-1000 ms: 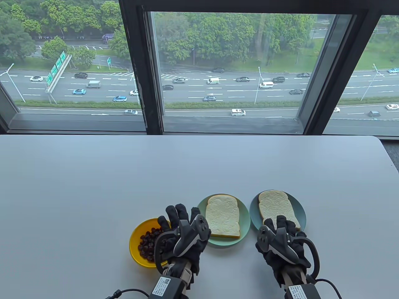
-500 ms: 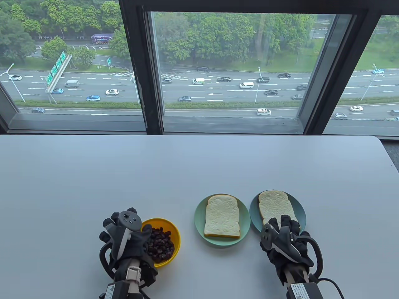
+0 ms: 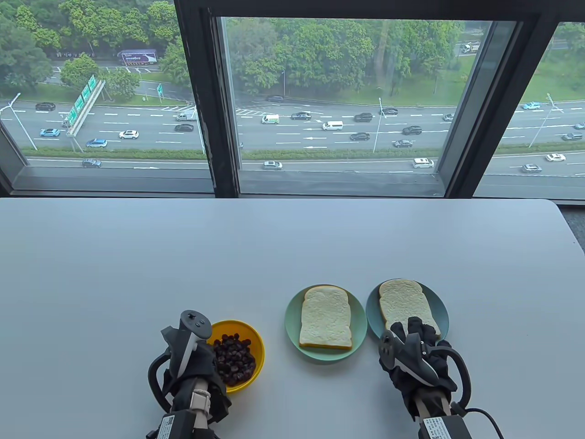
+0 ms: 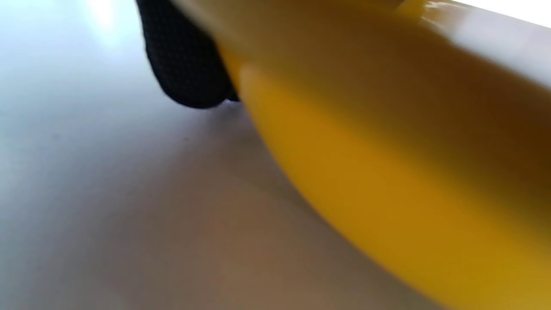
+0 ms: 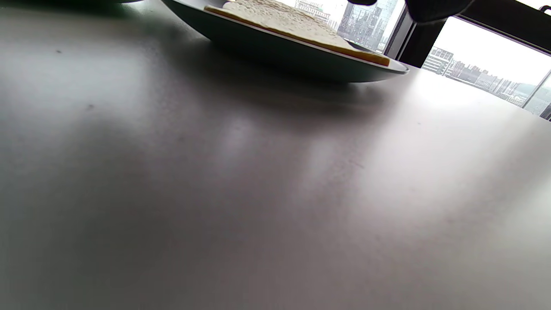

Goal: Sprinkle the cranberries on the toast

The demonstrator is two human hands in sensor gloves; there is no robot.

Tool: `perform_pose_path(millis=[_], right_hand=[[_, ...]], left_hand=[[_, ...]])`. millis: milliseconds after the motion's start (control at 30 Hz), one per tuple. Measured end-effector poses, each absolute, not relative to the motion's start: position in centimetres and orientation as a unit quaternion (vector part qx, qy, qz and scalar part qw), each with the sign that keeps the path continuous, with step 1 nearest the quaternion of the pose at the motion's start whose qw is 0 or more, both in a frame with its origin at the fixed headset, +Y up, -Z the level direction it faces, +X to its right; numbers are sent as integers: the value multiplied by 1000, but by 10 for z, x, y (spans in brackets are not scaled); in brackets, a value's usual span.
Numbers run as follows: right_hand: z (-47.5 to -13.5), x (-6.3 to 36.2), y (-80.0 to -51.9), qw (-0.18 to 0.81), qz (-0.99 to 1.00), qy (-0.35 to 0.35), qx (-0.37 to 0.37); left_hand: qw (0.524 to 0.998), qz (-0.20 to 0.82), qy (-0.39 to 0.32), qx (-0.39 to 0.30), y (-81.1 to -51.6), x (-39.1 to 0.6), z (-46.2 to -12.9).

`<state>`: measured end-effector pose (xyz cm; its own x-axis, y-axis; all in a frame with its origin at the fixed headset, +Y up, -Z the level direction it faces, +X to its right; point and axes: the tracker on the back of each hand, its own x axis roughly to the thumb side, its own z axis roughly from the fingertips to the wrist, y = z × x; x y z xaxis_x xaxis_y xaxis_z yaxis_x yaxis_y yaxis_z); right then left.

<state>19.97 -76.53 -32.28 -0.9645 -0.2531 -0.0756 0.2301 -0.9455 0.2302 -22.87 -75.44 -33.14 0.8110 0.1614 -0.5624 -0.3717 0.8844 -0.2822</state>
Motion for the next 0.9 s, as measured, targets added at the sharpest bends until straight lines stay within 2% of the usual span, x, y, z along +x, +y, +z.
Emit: perform_pose_path(millis=[200,400,467,600,733,900], right_hand=[[-323,199,-766,120,-985,-113,50],[-323,199,-767,115,-985,-117,47],[-323,199,-767,116,-985,-118,47],[-323,199,-766,114,-986,-116,45],[-323,199,-767,113,-986,-118,43],[-321,197,-765,111,-986,-116,39]], left_hand=[[920,172,296,-191,-754,-234,-330],[885,336,275,-169,-752,-239,-327],[876,360,273,-166,-752,-239,-326],[861,426,222,-165,-752,-236,-325],[810,529,177,-178,-754,-221,-323],[792,557,128,-217,-753,-191,-322]])
